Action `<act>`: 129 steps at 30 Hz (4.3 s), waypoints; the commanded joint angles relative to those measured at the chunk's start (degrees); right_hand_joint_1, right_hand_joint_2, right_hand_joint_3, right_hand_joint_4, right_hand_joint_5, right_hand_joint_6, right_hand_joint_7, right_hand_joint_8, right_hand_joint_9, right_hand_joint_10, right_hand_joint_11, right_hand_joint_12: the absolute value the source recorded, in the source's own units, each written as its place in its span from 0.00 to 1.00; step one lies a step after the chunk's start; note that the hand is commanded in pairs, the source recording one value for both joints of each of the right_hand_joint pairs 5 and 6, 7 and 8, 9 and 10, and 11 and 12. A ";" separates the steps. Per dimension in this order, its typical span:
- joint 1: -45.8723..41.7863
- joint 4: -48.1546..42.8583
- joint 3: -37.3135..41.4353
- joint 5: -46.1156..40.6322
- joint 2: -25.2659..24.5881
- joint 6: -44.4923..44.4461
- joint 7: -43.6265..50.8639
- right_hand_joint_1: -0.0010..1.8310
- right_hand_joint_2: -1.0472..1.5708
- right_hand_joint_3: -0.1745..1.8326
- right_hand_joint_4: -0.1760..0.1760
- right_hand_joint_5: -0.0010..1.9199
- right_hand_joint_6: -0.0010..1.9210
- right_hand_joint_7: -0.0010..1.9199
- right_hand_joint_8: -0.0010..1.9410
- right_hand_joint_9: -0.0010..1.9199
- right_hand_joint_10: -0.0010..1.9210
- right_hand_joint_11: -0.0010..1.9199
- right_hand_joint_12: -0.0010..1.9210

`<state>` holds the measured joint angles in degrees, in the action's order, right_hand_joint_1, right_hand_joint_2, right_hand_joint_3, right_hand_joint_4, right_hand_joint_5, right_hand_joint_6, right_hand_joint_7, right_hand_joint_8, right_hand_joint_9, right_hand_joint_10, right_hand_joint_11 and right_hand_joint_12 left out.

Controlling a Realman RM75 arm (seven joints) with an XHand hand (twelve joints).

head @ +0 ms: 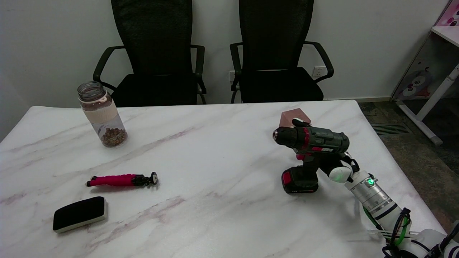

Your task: Pick up the power screwdriver.

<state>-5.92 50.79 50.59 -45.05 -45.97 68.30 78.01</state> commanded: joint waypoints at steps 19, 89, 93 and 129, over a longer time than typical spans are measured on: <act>0.21 1.33 -0.67 2.04 -0.08 0.34 -2.16 0.52 0.24 0.48 0.99 0.16 0.16 0.16 0.16 0.23 0.23 0.35 0.35; 4.28 1.85 -2.08 4.39 0.18 -6.37 -2.16 0.53 0.46 0.62 1.00 0.49 0.49 0.49 0.49 0.86 0.86 1.00 1.00; 4.63 1.85 -2.08 4.66 0.18 -6.98 -2.16 0.52 0.49 0.59 0.54 0.55 0.55 0.55 0.54 0.88 0.88 1.00 1.00; 12.86 8.12 -1.20 4.80 1.35 -10.14 -1.64 0.49 0.75 0.50 1.00 1.00 1.00 1.00 0.99 1.00 1.00 1.00 1.00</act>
<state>1.23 54.26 48.48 -39.79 -45.64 59.67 76.30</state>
